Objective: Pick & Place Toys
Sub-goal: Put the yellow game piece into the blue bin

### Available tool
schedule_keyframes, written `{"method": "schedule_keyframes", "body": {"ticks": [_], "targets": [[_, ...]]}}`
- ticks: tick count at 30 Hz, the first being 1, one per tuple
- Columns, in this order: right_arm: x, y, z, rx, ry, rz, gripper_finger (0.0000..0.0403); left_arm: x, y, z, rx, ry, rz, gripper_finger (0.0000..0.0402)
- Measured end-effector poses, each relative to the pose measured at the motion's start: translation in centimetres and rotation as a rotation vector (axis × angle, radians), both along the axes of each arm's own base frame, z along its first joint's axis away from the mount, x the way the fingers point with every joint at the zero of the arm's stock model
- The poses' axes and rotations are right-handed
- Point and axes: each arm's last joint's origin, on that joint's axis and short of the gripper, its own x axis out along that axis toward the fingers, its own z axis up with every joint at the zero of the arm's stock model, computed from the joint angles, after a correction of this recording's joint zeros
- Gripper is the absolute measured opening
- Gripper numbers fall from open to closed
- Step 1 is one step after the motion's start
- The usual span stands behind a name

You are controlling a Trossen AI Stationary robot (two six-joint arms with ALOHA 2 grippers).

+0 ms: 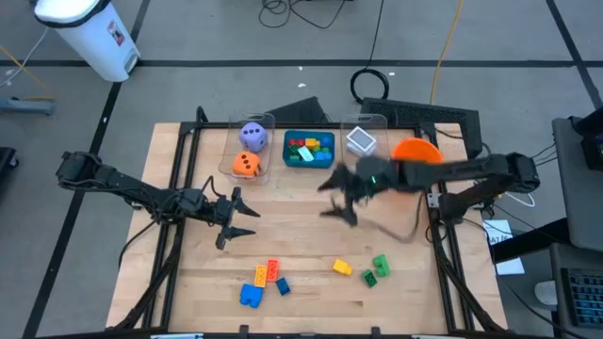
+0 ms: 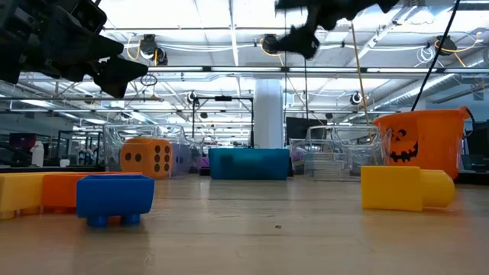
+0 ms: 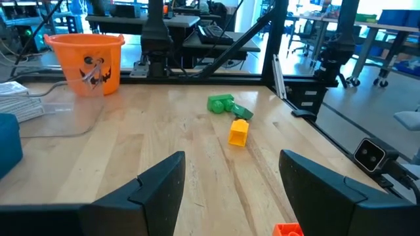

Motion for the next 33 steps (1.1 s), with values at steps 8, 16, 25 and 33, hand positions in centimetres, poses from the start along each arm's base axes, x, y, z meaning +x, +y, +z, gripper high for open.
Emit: {"method": "schedule_keyframes", "body": {"ticks": [8, 16, 25, 33], "targets": [[-0.6, 7.6, -4.6, -0.094, -0.464, 0.052, 0.0377, 0.0, 0.0, 0.0, -0.021, 0.006, -0.013, 0.0253], [-2.1, 11.3, -8.6, -0.2, -0.313, -0.004, 0.0377, -0.2, -0.7, 0.0, -0.05, 0.016, -0.08, 0.0253], [-3.0, 14.9, -12.9, -0.221, -0.124, -0.089, 0.0377, -0.5, -1.9, -0.1, -0.149, 0.051, -0.127, 0.0253], [-3.3, 17.3, -16.6, -0.161, 0.011, -0.119, 0.0377, -0.7, -2.7, -0.3, -0.155, 0.058, -0.033, 0.0253]]}}
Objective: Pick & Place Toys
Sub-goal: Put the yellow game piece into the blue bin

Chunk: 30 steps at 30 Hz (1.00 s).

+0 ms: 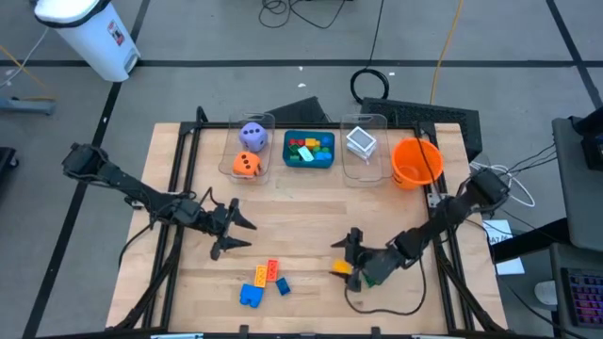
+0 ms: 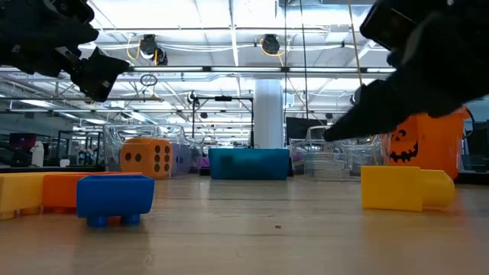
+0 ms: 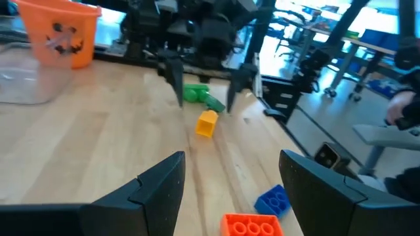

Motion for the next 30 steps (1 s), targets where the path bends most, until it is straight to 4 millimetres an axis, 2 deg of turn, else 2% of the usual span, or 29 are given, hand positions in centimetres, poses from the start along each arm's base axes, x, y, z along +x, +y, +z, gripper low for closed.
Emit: {"method": "schedule_keyframes", "body": {"ticks": [7, 16, 21, 30], "targets": [[0.6, 1.5, -1.5, -0.026, 0.145, -0.013, 0.0377, 0.0, 0.0, 0.0, 0.042, -0.012, 0.035, 0.0253], [-0.1, 1.3, -2.2, 0.025, 0.3, -0.067, 0.0373, 0.0, 0.0, 0.0, 0.08, -0.022, 0.042, 0.0253], [-0.5, 1.0, -2.5, 0.018, 0.346, -0.095, 0.0348, 0.0, 0.1, 0.0, 0.103, -0.027, 0.064, 0.0253], [-0.6, 0.4, -2.8, -0.018, 0.389, -0.124, 0.0281, 0.1, 0.4, 0.0, 0.113, -0.029, 0.079, 0.0253]]}}
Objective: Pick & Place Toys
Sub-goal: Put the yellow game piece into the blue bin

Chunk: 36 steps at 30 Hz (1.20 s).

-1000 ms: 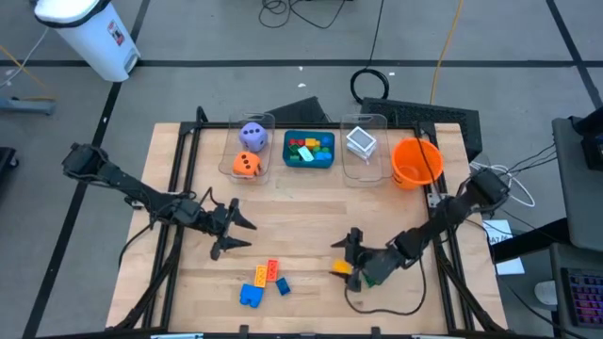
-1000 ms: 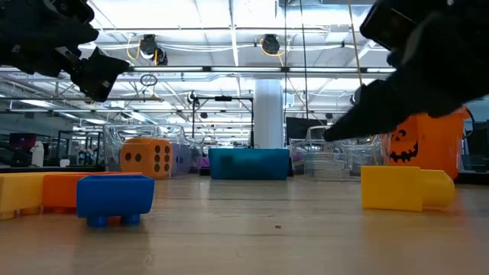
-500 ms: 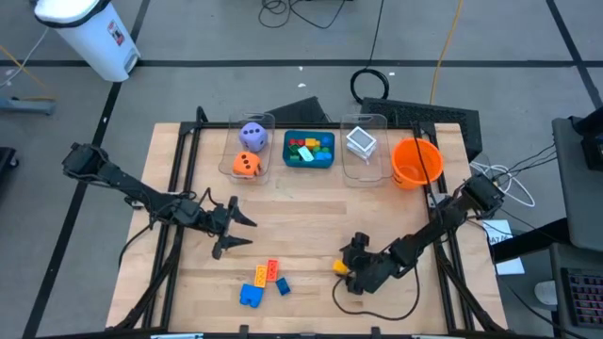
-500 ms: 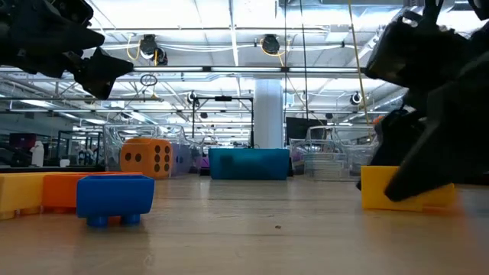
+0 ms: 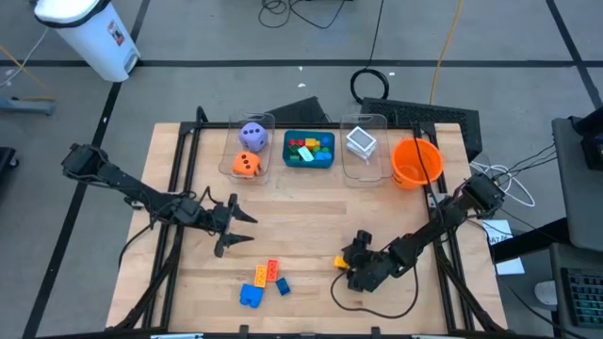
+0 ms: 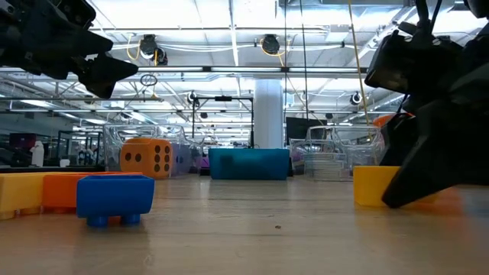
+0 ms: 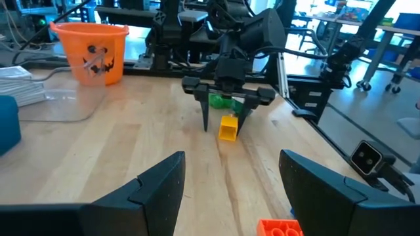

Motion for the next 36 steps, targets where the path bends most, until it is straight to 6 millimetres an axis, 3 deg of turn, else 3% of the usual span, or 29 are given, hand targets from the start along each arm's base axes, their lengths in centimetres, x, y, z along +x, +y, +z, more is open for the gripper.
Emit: {"method": "schedule_keyframes", "body": {"ticks": [11, 19, 28, 36], "targets": [[0.0, -0.3, -0.1, -0.022, 0.018, 0.011, 0.0193, 0.0, 0.1, 0.0, -0.005, 0.001, 0.005, 0.0253], [0.7, -2.0, 1.6, -0.057, -0.008, 0.038, 0.0128, 0.0, 0.1, 0.0, -0.005, 0.001, 0.005, 0.0253], [1.2, -3.8, 5.4, -0.062, -0.126, 0.049, 0.0146, 0.0, 0.1, 0.0, -0.004, 0.002, 0.004, 0.0253], [1.9, -5.9, 7.7, -0.136, -0.206, 0.07, 0.013, 0.0, 0.1, 0.0, 0.001, 0.0, 0.021, 0.0253]]}}
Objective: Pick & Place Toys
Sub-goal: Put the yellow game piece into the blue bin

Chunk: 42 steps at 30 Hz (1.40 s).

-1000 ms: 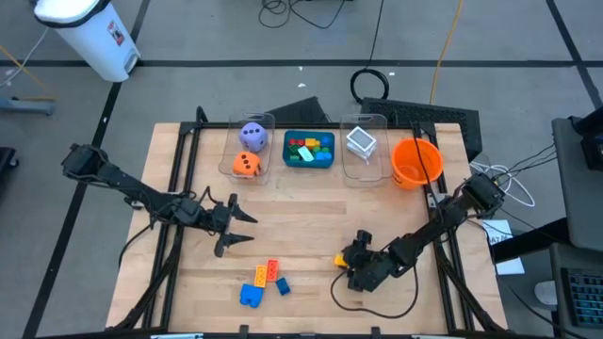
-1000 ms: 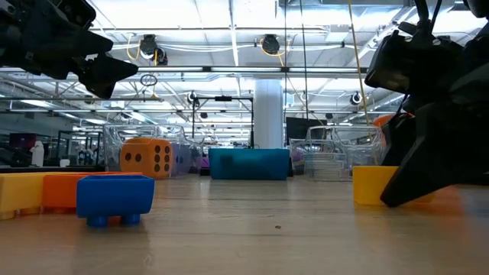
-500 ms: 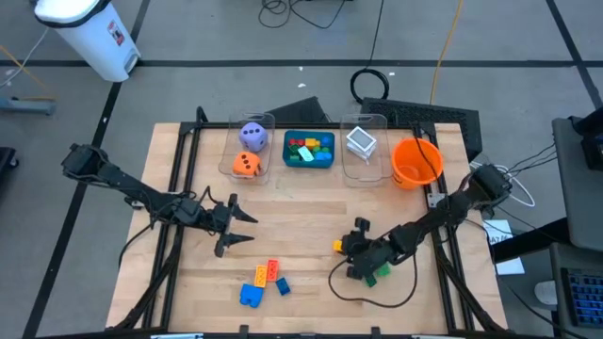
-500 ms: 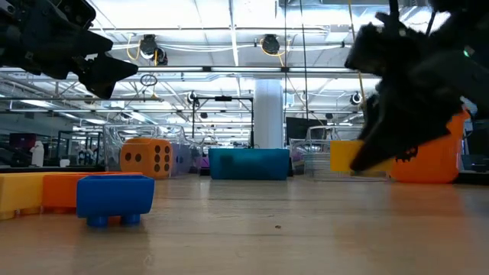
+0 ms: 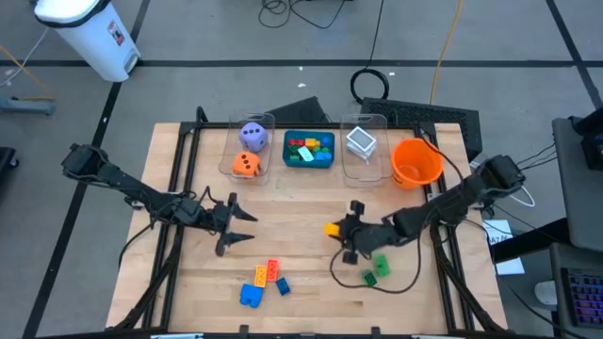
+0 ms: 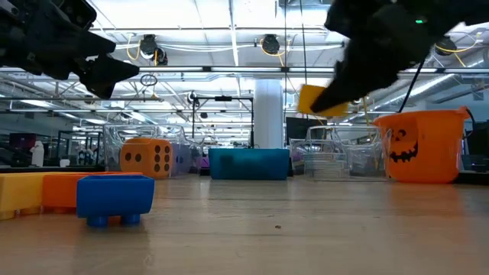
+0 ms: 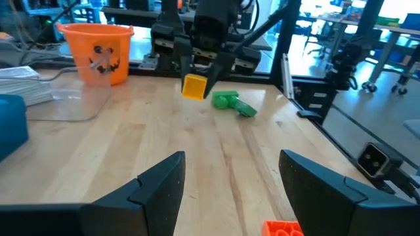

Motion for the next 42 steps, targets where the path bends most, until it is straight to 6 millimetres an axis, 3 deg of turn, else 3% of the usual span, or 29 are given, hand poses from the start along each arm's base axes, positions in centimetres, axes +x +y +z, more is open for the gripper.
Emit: {"method": "schedule_keyframes", "body": {"ticks": [5, 11, 20, 26, 32, 42], "targets": [[2.0, -3.1, 1.2, -0.015, -0.114, -0.01, 0.0131, 0.0, 0.1, 0.0, 0.003, -0.002, 0.026, 0.0253], [3.5, -8.6, 2.1, 0.009, -0.195, -0.017, 0.0131, 0.0, 0.1, 0.0, 0.015, -0.004, 0.025, 0.0253], [4.9, -17.8, 5.1, 0.023, -0.211, -0.125, 0.0131, 0.0, 0.1, 0.0, 0.048, -0.01, 0.022, 0.0253], [6.2, -21.8, 6.9, -0.005, -0.167, -0.155, 0.0131, 0.0, 0.2, 0.0, 0.056, -0.011, 0.065, 0.0253], [8.0, -24.1, 5.6, -0.013, -0.079, -0.178, 0.013, 0.2, 0.5, 0.0, 0.057, -0.01, 0.076, 0.0253], [8.8, -27.0, 0.2, 0.042, 0.091, -0.242, 0.013, 0.2, 0.7, -0.1, 0.058, 0.0, 0.077, 0.0253]]}}
